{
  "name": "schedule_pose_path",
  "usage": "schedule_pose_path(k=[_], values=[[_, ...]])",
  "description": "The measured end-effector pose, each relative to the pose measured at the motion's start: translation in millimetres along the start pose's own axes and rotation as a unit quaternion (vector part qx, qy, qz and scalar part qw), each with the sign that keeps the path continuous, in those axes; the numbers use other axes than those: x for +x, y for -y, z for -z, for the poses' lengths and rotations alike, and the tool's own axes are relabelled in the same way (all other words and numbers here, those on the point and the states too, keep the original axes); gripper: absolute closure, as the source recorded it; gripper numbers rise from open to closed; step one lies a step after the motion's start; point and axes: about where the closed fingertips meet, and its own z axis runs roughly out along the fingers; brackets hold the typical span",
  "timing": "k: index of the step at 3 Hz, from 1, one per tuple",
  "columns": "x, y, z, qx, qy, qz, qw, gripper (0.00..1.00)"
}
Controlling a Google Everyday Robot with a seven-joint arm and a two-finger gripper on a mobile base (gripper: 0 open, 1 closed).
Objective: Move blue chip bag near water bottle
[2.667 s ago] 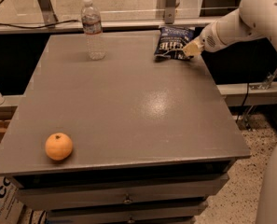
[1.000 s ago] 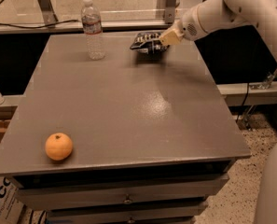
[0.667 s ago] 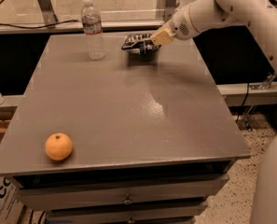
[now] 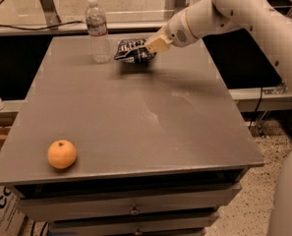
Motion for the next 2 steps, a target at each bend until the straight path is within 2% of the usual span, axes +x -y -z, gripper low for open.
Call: schedule_pose_path(k=[2], values=[[-4,-27,-14,-0.029,0.007,0.009,0.9995,1.0]])
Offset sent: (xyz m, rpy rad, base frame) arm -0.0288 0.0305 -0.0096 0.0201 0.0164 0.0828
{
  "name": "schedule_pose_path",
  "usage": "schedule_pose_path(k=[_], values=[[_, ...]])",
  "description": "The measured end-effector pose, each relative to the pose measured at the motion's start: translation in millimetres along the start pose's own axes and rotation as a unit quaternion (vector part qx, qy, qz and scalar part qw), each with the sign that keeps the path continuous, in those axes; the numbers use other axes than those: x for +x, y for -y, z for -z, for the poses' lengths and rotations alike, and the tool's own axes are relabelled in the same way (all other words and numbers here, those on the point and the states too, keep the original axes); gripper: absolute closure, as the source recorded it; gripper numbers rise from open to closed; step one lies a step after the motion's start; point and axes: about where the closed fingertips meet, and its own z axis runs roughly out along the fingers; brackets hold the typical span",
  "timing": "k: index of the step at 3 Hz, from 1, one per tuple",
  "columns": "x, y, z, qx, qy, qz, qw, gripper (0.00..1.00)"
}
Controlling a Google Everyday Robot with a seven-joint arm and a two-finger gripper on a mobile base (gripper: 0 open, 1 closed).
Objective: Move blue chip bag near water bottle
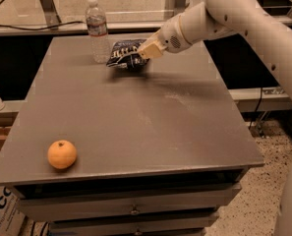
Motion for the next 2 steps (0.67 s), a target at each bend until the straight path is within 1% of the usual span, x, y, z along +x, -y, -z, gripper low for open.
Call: schedule_pose_path(k=[2], values=[[-1.9,-14.3,-10.9,-0.017,-0.001,0.001,0.9998,1.0]])
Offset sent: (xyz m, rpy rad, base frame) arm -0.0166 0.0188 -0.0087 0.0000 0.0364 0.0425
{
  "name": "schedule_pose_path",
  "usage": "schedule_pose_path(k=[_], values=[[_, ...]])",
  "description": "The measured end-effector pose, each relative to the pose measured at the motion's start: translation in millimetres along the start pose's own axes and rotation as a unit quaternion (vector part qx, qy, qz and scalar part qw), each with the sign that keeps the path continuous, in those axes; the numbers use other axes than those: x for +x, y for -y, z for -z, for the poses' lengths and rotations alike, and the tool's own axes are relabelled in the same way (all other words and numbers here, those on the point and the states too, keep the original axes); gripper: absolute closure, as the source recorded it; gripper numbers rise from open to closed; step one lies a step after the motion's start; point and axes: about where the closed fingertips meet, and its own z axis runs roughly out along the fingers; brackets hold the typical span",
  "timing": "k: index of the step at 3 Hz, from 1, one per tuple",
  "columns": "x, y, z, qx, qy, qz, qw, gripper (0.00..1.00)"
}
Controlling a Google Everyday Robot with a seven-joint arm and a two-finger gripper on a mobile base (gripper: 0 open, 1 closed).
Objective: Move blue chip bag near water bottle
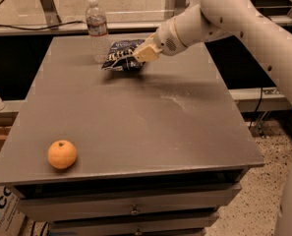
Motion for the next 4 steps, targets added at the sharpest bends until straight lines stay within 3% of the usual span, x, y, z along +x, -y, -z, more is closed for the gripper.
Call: schedule_pose_path(k=[1,4], values=[[1,-6,-5,-0.016,-0.01,0.0,0.9998,0.84],[7,-24,-17,-0.055,-0.036,0.001,0.9978,0.13]])
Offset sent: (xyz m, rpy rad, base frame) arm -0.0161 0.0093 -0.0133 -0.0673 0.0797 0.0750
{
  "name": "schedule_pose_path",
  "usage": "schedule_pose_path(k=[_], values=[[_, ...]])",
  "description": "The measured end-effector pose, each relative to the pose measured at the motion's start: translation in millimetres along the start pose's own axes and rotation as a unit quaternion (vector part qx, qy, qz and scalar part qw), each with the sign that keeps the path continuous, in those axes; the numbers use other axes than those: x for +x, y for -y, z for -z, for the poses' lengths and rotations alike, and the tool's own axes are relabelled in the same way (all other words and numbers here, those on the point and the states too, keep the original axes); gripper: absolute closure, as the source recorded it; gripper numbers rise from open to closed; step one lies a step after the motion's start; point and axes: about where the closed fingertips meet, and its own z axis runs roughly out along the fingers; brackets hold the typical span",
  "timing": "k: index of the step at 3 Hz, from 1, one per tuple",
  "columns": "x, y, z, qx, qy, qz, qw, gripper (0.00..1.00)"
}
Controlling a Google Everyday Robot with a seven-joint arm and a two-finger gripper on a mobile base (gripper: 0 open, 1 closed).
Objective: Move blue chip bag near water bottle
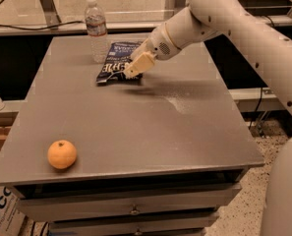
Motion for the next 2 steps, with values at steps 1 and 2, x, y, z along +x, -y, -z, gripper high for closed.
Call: schedule_pose_path(k=[1,2], values=[[1,-3,0,-0.005,-0.002,-0.002,1.0,0.0],[10,-1,15,0.006,0.002,-0.011,0.9999,0.0]])
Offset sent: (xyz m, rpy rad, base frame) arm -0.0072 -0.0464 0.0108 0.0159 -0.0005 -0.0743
